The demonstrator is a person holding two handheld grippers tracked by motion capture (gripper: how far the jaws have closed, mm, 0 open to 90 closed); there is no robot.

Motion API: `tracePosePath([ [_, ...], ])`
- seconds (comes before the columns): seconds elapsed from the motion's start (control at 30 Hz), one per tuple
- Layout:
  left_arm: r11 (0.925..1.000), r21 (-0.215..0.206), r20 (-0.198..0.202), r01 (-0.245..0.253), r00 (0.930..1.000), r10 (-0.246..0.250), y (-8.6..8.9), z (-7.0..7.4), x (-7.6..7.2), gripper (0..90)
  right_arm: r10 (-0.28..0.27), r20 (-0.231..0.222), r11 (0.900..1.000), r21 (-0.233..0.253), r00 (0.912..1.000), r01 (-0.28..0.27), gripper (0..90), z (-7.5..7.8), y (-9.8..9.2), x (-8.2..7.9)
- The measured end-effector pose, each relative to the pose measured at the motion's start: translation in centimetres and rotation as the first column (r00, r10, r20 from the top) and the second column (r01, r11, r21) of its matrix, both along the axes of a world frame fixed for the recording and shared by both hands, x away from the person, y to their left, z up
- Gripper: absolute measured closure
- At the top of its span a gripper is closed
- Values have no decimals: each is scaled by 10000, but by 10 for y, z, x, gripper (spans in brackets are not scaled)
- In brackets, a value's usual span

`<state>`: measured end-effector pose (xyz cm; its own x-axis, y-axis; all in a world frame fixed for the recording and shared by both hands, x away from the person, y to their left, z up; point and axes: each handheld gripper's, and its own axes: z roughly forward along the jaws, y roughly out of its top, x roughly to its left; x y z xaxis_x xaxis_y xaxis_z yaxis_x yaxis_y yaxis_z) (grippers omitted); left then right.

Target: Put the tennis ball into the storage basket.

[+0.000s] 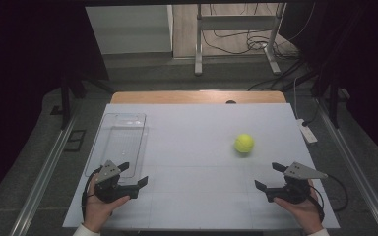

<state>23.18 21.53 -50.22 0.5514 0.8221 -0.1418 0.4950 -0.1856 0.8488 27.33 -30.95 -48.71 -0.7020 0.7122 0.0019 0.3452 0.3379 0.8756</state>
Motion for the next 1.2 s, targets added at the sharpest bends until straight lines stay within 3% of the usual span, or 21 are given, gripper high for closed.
tracePosePath([
  [1.2, 10000, -20, 89, -58, 9999, 58, -2, 5, 0, 124, -15, -136, 10000, -20, 9999, 15, 90, -3, 0, 1],
])
